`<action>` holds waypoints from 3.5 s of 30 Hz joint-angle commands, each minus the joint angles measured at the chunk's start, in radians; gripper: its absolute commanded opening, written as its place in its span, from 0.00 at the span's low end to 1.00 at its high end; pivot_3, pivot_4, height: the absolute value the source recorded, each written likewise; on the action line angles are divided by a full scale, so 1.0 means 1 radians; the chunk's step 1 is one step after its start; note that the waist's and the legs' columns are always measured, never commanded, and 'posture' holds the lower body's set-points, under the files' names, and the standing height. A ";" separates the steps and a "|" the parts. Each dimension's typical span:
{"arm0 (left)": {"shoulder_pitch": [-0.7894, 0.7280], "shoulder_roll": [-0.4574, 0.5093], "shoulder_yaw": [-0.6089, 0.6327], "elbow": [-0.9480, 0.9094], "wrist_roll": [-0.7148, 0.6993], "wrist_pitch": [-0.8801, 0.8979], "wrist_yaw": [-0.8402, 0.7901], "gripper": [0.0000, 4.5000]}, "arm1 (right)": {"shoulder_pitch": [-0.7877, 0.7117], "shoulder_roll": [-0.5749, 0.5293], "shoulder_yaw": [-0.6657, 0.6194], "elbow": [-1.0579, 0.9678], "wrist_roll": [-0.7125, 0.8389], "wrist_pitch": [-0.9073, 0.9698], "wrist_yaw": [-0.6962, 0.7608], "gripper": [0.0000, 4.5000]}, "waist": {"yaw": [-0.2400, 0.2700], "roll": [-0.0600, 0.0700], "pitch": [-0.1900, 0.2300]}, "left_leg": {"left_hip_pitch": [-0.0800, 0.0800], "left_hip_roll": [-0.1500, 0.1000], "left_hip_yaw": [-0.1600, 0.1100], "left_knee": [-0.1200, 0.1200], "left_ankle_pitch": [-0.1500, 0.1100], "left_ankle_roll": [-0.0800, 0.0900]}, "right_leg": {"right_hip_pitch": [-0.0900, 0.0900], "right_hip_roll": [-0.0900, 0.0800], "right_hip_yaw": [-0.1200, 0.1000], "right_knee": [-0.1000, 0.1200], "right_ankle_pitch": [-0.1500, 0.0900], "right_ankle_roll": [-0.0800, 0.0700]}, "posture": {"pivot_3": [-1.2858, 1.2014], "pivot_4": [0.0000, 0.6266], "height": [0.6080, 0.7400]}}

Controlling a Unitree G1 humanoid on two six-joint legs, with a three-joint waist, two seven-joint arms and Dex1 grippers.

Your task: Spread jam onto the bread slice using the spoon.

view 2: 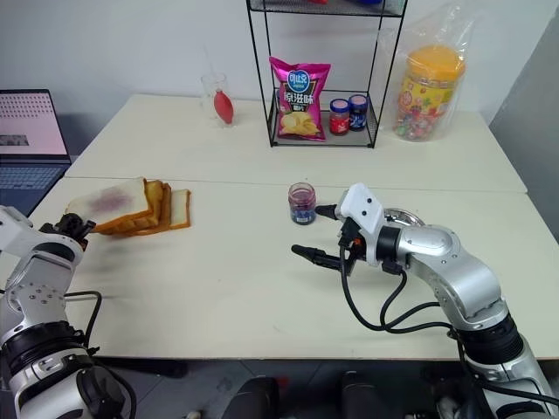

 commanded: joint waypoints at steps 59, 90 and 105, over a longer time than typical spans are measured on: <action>-0.318 0.029 -1.051 0.168 0.340 -0.228 -1.256 0.01 | 0.451 -0.300 -0.321 -0.350 0.312 0.059 0.102 1.00 | 0.000 0.000 0.008 | -0.018 -0.001 0.003 0.003 -0.001 0.000 | -0.017 0.000 0.003 0.000 0.000 0.002 | 0.52 0.24 1.00; -0.015 0.207 -0.744 -0.385 0.360 -0.220 -1.076 0.58 | 0.460 -0.069 -0.468 -0.263 0.131 -0.105 -0.255 1.00 | -0.001 0.000 0.008 | -0.017 0.000 0.003 0.006 0.000 0.000 | -0.016 0.001 0.005 0.003 0.003 0.004 | 0.52 0.24 1.00; -0.033 0.179 -0.853 -0.813 0.157 -0.006 -1.091 0.99 | 0.371 0.235 -0.698 0.195 0.166 -0.168 -0.511 1.00 | -0.007 0.005 0.006 | -0.013 -0.001 0.010 0.007 0.002 0.003 | -0.015 0.000 0.011 0.004 0.005 0.004 | 0.52 0.24 1.00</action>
